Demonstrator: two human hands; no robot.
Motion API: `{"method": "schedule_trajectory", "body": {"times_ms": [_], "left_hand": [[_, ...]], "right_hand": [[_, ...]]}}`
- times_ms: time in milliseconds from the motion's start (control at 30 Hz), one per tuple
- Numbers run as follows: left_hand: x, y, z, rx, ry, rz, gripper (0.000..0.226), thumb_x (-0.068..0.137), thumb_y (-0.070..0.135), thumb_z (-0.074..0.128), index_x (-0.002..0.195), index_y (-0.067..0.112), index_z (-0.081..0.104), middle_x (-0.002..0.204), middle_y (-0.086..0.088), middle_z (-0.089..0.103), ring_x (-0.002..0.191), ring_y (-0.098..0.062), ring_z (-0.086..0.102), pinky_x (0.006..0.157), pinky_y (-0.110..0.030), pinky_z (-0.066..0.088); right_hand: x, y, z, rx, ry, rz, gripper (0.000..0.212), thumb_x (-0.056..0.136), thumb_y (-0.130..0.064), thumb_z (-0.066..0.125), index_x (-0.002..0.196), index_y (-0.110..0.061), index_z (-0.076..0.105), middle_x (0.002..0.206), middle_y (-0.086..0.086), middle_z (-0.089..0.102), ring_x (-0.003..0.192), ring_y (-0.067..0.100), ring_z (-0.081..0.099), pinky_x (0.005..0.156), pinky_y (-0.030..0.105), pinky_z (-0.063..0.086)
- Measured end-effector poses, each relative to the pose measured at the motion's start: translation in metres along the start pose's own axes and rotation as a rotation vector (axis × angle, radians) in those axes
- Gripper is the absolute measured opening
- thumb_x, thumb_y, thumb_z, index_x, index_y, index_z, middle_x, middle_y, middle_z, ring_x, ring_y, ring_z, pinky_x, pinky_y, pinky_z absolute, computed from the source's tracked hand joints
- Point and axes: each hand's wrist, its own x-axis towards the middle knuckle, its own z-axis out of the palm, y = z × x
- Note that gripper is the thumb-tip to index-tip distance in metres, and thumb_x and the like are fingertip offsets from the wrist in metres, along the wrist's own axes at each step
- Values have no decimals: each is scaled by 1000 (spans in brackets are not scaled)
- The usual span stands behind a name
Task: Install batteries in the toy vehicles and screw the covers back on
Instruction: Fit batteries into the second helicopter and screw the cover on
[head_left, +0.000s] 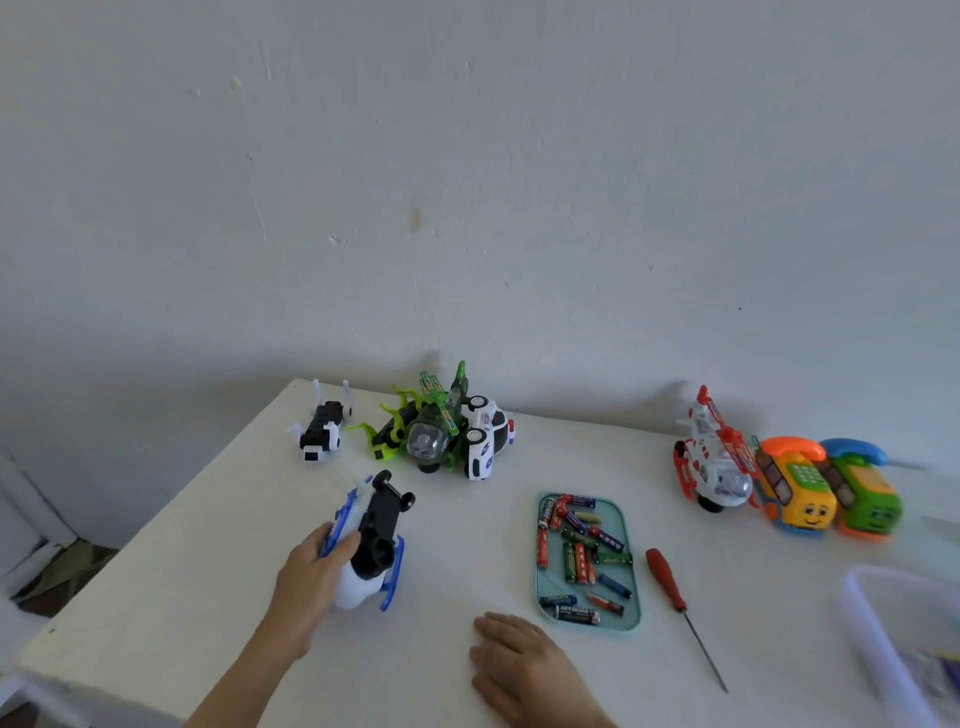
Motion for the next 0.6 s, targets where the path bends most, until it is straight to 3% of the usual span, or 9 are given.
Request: {"method": "schedule_trajectory", "body": {"times_ms": [100,200,300,367,433,600], "left_hand": [[-4,10,5,-181,-57,-118,16,97,27,54,103,15,63,98,-13,66,78,-32,56,63,-32,40],[-12,21,13,-299,-90,-183,23,97,28,54,104,8,62,101,-18,63,78,-35,54,65,-38,40],[-26,36,24,-424,-161,-202,25,96,26,53,105,5,65,108,-18,60,82,-38,55,66,-42,41],[-37,48,38,-493,-249,-201,30,96,26,49,110,5,64,111,-21,63,87,-40,57,67,-42,45],[-49,61,53,-511,-341,-197,33,96,26,43,112,6,64,111,-23,66,91,-42,58,66,-42,49],[-74,84,103,-457,-461,-187,45,79,31,48,111,3,64,107,-28,66,86,-43,58,70,-46,47]], "right_hand": [[-9,2,-14,144,173,108,25,93,-47,49,96,-30,67,98,-12,67,91,-1,62,80,12,50],[-19,17,-47,137,354,228,18,92,-38,55,92,-26,69,93,-17,66,88,-5,58,79,9,45],[-32,50,-79,50,458,533,11,87,-19,66,97,-20,70,96,-19,60,97,1,55,84,16,41],[-42,75,-94,19,397,769,23,88,-17,64,111,-16,66,109,-7,58,103,16,53,84,23,39],[-47,92,-102,-21,250,893,33,91,-22,61,123,-17,59,119,0,54,105,21,49,86,28,41],[-49,104,-115,121,59,877,44,92,-10,52,135,-22,44,125,2,56,109,17,53,92,25,42]]}}
